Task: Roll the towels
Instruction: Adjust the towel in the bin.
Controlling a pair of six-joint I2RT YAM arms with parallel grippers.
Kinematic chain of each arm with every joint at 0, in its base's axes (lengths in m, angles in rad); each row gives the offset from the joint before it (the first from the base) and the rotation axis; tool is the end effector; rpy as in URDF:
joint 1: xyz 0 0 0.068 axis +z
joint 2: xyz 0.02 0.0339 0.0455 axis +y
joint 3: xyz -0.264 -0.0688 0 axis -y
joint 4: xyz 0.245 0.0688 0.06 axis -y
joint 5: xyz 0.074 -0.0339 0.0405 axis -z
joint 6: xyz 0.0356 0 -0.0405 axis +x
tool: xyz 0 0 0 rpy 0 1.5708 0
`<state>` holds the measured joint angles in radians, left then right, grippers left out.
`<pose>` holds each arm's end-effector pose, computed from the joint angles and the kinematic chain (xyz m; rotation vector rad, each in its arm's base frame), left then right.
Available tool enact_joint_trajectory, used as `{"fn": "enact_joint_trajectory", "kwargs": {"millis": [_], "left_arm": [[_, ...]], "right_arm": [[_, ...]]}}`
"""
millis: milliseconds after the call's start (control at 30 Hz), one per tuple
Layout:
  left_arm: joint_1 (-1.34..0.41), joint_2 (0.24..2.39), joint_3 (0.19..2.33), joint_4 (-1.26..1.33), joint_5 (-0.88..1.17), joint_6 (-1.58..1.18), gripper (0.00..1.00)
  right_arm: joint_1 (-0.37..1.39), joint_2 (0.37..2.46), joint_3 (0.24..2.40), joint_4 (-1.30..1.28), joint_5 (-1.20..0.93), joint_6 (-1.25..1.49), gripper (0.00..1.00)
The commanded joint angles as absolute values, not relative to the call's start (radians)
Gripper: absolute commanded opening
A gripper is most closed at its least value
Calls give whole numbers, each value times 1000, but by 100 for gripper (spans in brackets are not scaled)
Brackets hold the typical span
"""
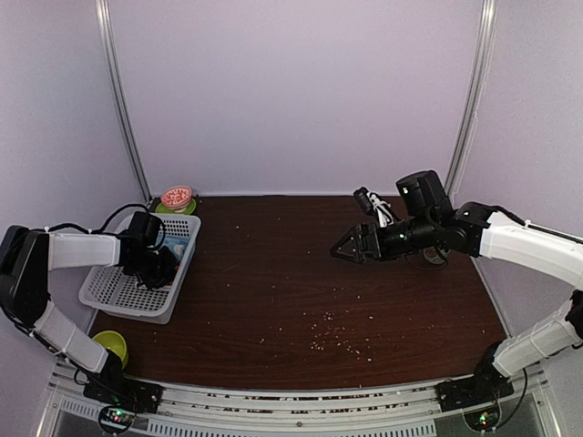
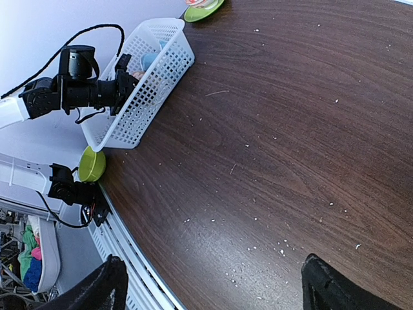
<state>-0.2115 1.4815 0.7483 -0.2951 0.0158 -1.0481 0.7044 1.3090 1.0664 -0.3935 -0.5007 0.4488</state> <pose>0.2690 -0.0583 0.1632 -1.0816 2.4475 -0.4554 0.2088 0.1999 0.3054 -0.6030 2.3026 1.1555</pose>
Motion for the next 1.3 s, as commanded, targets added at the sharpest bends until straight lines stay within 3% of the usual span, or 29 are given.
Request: {"fn": "enact_joint_trajectory", "kwargs": {"millis": [0,367,700,800,933,1267], "left_arm": [[-220,1522,749,-247,32,-1018,15],[-218,1415,836,-362,-24,-928,29],[-166,1464,1036,-410,-65,-874,31],[-142,1533,1078,-405,-49,-875,27],[-132,1603,1108,-381,-21,-878,16],[-132,1676,1107,-350,31,-889,7]], "right_arm": [[698,1275,1054,-397,-470,452,93],[698,1264,1071,-410,-453,447,94],[696,1262,1063,-408,-443,441,94],[696,1262,1062,-412,-440,441,94],[693,1259,1055,-414,-439,442,94],[686,1261,1051,-414,-439,446,94]]}}
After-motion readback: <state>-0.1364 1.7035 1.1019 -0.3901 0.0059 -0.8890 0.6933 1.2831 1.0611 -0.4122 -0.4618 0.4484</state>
